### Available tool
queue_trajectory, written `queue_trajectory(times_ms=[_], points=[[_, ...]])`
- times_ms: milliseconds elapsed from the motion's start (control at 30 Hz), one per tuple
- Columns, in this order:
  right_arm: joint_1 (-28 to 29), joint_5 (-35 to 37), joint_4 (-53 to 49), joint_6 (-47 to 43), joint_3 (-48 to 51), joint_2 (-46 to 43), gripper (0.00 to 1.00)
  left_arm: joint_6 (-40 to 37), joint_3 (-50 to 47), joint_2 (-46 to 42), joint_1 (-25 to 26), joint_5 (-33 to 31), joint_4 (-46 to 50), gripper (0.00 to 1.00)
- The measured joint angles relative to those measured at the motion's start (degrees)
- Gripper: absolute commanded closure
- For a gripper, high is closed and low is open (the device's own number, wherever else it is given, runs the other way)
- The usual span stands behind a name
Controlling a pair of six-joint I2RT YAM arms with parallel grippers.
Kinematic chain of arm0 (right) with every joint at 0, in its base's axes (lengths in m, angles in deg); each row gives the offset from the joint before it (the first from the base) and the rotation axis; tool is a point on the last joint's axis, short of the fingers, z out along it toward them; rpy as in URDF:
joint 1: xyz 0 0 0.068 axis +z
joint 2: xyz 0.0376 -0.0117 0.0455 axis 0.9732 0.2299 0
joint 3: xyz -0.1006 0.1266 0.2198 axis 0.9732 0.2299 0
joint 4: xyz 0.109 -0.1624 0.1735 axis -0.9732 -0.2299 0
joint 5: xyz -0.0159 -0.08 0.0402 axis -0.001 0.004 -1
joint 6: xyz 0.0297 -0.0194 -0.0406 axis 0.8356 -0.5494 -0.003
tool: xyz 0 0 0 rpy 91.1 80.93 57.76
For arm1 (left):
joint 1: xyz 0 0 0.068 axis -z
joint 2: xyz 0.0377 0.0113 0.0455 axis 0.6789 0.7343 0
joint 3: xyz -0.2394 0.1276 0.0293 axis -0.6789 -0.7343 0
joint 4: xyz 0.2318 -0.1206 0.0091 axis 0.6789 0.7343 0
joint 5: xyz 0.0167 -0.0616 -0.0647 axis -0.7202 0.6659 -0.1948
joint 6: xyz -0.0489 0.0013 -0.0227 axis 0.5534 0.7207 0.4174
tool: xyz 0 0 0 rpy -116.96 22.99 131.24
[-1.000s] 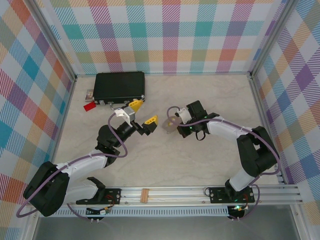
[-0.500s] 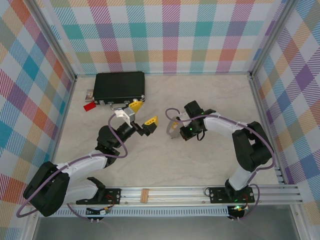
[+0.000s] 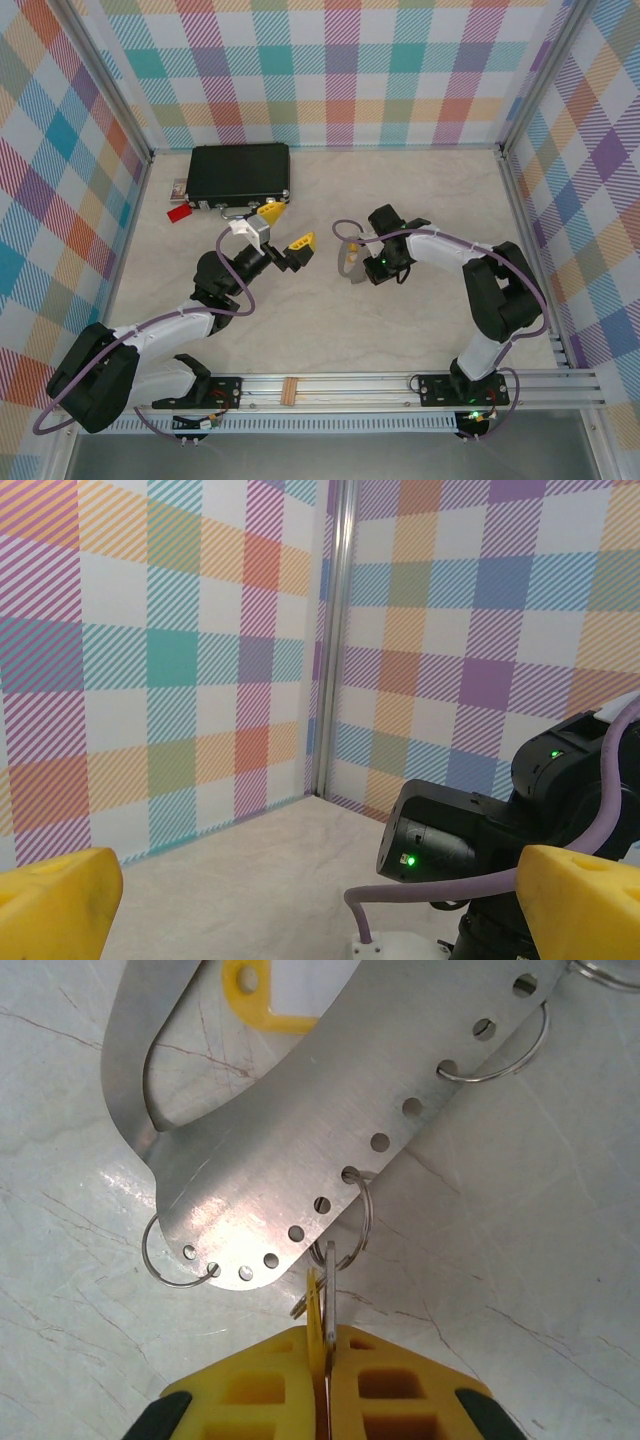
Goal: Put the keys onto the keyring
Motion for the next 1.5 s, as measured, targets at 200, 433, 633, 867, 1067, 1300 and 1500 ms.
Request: queue_trajectory(times_ms=[200,433,633,867,1067,1300,1500], points=[[-1.5,1.5,0.0,1.7,0.2,0.0,0.85,0.0,0.0,0.0,0.0,0.0,0.0,0.0],[-4.0,2.1,0.6,3.3,2.1,0.0,0.78,0.0,0.0,0.0,0.0,0.0,0.0,0.0],[-5.1,2.3,1.7,4.5,3.0,-0.1,0.74,0.0,0.0,0.0,0.0,0.0,0.0,0.0],[-5.1,1.5,4.6,5.9,6.1,-6.0,0.61,0.1,0.0,0.0,0.0,0.0,0.0,0.0],[-5.1,-0.4,6.4,6.0,6.1,-6.3,0.6,0.2,0.0,0.0,0.0,0.0,0.0,0.0],[-5.1,-1.4,6.8,7.4,6.1,-4.4,0.84,0.2,0.0,0.0,0.0,0.0,0.0,0.0],[-5.1,-4.7,9.1,8.7,7.0,-5.7,0.92,0.2,0.0,0.0,-0.1,0.0,0.0,0.0]])
